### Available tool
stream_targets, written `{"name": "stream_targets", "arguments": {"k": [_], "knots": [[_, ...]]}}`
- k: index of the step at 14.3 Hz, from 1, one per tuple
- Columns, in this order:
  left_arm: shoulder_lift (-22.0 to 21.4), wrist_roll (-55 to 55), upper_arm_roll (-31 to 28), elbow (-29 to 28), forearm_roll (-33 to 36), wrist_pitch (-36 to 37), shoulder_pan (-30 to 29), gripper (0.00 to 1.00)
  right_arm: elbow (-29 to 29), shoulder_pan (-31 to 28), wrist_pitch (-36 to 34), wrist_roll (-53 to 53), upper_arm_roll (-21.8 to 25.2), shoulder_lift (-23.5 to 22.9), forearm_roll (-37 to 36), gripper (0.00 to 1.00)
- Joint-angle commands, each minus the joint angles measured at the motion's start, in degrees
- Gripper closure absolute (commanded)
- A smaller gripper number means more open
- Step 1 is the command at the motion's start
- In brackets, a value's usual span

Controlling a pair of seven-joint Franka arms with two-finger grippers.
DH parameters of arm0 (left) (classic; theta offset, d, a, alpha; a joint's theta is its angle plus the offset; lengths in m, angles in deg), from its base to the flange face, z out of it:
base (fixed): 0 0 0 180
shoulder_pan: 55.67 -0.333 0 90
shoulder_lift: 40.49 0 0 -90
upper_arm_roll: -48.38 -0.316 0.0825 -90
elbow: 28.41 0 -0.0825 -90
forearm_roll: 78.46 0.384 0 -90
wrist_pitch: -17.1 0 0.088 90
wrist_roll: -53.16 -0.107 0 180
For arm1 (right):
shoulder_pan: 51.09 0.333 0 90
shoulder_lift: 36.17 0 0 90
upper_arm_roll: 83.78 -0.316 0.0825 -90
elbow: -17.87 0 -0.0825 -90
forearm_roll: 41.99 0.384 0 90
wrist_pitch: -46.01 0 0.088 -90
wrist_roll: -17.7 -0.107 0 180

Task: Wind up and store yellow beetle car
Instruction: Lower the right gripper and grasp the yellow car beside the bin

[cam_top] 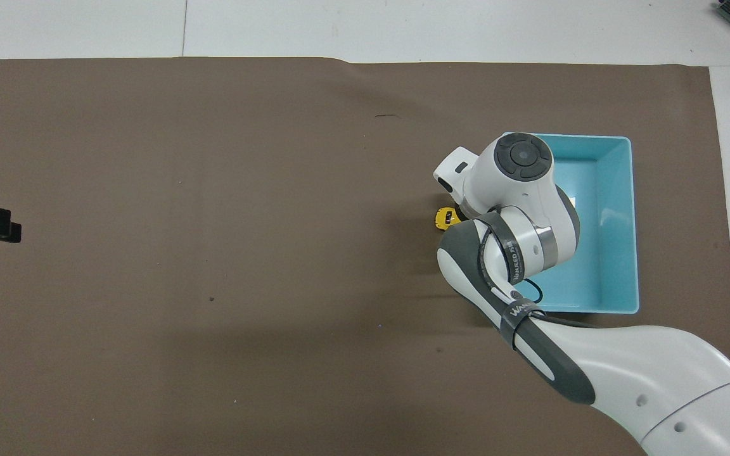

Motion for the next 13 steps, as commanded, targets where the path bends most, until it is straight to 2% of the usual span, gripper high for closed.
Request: {"name": "stream_targets", "arguments": {"k": [1,2,4,6,7,10,13], "knots": [[-0.25,-0.65,0.48,0.69,-0.76,1.26,-0.94,0.00,-2.48,-0.21,2.06,-1.68,-0.32,1.71,0.32,0.20],[-0.25,-0.65,0.48,0.69,-0.76,1.26,-0.94,0.00,-2.48,-0.21,2.06,-1.77,-0.32,1.80,0.32,0.38],[-0.25,-0.65,0.48,0.69,-0.76,1.35,-0.94,0.00,-2.48,-0.21,1.88,-1.68,-0.32,1.80,0.23,0.50],[-0.25,-0.65,0.48,0.69,-0.76,1.35,-0.94,0.00,-2.40,-0.13,1.88,-1.86,-0.32,1.80,0.14,0.74],[-0.25,-0.65,0.48,0.69,-0.76,1.35,-0.94,0.00,-2.31,-0.12,1.80,-1.86,-0.32,1.71,0.14,0.81],[-0.25,-0.65,0.48,0.69,-0.76,1.35,-0.94,0.00,-1.61,0.14,1.79,-2.21,-0.32,1.54,0.14,0.99],[-0.25,-0.65,0.48,0.69,-0.76,1.35,-0.94,0.00,-0.47,1.80,2.14,-5.01,-0.32,1.18,0.05,1.00]]}}
